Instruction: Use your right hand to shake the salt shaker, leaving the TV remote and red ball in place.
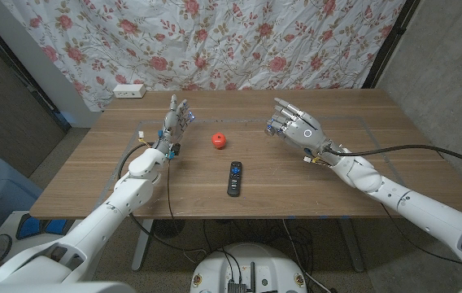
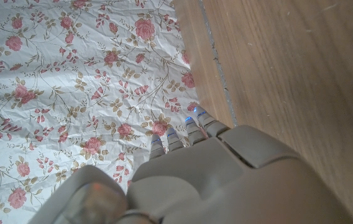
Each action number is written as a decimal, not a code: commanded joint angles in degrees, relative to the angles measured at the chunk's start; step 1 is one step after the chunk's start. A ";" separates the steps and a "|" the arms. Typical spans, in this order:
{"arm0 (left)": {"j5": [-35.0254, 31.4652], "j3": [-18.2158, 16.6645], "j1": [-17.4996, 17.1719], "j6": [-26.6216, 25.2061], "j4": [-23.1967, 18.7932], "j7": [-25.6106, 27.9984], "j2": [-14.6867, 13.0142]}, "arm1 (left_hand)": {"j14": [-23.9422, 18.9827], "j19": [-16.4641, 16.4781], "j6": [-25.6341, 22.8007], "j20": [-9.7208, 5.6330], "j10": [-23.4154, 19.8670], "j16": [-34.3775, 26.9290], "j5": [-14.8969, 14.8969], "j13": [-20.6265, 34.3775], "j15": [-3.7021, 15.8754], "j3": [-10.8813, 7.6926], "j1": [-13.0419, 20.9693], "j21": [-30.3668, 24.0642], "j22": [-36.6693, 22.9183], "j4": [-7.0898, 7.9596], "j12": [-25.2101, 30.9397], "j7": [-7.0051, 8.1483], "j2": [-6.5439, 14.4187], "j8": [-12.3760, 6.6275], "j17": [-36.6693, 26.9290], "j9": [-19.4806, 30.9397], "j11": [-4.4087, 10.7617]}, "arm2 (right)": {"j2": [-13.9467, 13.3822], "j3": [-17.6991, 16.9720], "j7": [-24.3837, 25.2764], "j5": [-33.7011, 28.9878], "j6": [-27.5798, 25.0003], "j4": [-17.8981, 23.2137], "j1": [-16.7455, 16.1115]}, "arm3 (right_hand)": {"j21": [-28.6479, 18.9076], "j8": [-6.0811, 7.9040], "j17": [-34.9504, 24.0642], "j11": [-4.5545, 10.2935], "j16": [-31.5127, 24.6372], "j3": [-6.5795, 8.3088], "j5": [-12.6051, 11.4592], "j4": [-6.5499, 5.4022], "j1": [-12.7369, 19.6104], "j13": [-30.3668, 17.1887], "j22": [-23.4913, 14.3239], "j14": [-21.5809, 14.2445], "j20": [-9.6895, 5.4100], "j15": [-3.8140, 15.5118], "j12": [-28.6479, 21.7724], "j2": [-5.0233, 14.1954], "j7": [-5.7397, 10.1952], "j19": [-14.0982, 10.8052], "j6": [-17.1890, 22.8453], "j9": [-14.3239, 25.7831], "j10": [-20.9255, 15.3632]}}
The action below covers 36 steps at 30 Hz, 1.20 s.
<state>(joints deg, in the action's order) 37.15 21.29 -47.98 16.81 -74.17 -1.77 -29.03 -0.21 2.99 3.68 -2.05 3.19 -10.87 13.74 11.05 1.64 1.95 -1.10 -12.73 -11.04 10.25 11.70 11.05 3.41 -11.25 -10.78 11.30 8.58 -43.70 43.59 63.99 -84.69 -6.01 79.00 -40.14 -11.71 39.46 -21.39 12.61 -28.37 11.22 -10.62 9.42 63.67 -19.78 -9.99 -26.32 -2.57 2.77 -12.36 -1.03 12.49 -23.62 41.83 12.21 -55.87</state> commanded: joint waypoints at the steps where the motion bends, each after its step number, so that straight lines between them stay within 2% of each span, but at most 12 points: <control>1: -0.01 0.01 0.02 -0.02 0.01 0.01 0.01 | -0.02 0.58 0.03 -1.32 -0.03 -0.29 0.35 0.21 6.06 -0.04 -0.02 -0.25 -0.27 0.44 0.43 0.35 5.82 -0.24 -0.35 0.35 0.40 | 0.12 -0.81 0.01 0.43 -0.39 0.10 -0.08 | -0.13 0.45 -0.33 0.13 -0.02 0.18 -0.59 -0.35 7.43 -0.19 -0.20 0.14 -2.46 8.75 -0.47 7.27 0.14 0.04 0.61 0.14 -0.04; 36: -0.01 0.02 0.02 0.00 0.04 0.00 0.02 | -0.08 0.59 -0.03 -1.36 -0.03 -0.31 0.35 0.21 6.09 -0.04 -0.03 -0.26 -0.28 0.44 0.43 0.38 5.81 -0.26 -0.35 0.35 0.30 | 0.45 -6.56 0.01 -0.18 -3.60 -2.62 3.00 | -0.26 1.16 -0.19 0.09 0.20 -0.34 -0.47 -1.06 5.71 -0.19 -0.18 -0.18 -2.29 8.33 -0.48 7.24 0.07 -0.29 1.07 0.84 -0.13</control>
<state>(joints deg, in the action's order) 37.15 21.31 -47.97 16.79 -74.17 -1.75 -29.03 -0.21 2.99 3.68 -2.05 3.19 -10.87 13.74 11.05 1.64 1.95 -1.10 -12.73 -11.04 10.25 11.70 11.05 3.41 -11.25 -10.78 11.30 8.58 -43.53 38.96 64.01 -85.17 -8.83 76.94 -37.67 -11.71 40.27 -21.52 12.57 -28.38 10.84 -10.84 8.83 63.26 -19.82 -9.99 -26.32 -2.56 2.77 -12.81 -0.61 12.49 -23.62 42.46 12.67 -55.86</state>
